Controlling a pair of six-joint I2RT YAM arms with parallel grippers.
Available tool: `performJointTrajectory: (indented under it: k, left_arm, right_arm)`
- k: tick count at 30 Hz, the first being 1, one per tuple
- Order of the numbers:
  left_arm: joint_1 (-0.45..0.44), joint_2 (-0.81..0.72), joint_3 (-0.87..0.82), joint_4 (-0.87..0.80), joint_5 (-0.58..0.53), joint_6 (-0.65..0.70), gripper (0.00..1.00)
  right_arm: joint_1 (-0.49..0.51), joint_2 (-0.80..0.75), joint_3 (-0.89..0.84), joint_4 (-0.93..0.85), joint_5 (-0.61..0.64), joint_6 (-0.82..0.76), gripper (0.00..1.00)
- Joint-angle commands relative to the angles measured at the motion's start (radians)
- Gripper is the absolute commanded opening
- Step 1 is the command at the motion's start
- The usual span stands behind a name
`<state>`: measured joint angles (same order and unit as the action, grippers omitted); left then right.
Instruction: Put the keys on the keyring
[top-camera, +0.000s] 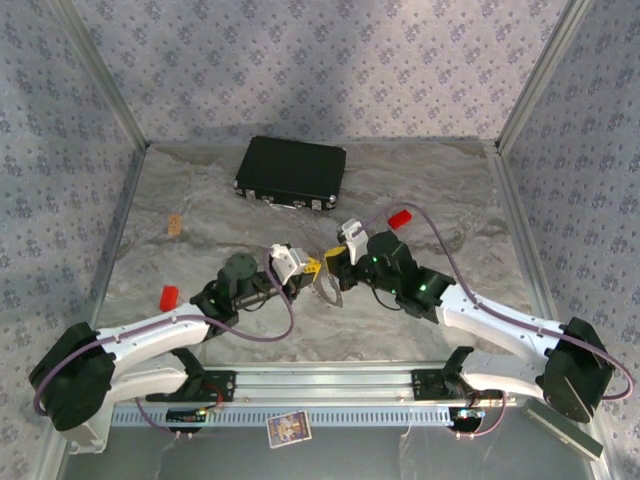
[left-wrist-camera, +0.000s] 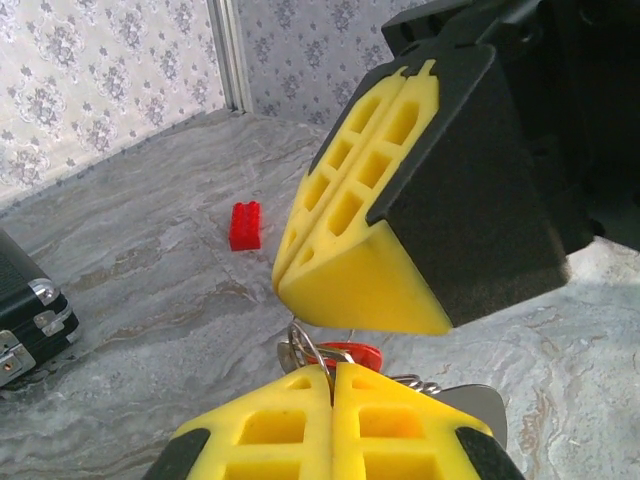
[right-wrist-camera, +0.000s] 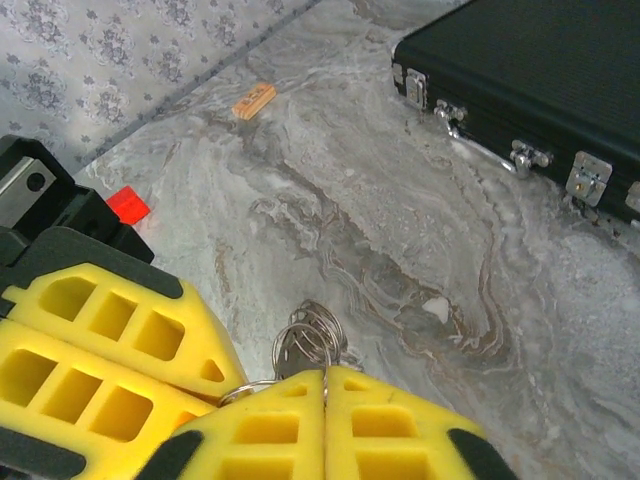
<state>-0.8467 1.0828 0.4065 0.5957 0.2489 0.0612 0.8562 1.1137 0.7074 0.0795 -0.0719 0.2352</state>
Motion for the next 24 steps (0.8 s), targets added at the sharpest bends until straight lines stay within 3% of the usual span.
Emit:
performJointTrajectory:
  k: [1, 4, 9, 14, 20, 24]
  left_arm:
    - [-0.02, -0.016, -0.004, 0.103, 0.041, 0.038, 0.0]
    - [-0.02, -0.022, -0.01, 0.11, 0.039, 0.042, 0.0]
    - [-0.018, -0.024, -0.024, 0.133, 0.05, 0.036, 0.0]
    - [-0.003, -0.012, -0.039, 0.177, 0.094, 0.008, 0.0]
    - [0.027, -0.012, -0.046, 0.203, 0.15, -0.038, 0.0]
    - [0.031, -0.01, -0.049, 0.213, 0.17, -0.05, 0.0]
  right_arm:
    - [-0.027, 0.008, 0.043, -0.066, -0.001, 0.003, 0.24]
    - [-0.044, -0.019, 0.053, -0.121, -0.028, -0.031, 0.43]
    - [-0.12, -0.088, 0.087, -0.231, -0.125, -0.153, 0.57]
    - [-0.178, -0.125, 0.087, -0.276, -0.22, -0.327, 0.59]
    - [-0.14, -0.204, -0.026, -0.175, -0.309, -0.601, 0.57]
    - [-0.117, -0.18, -0.02, -0.199, -0.385, -0.611, 0.55]
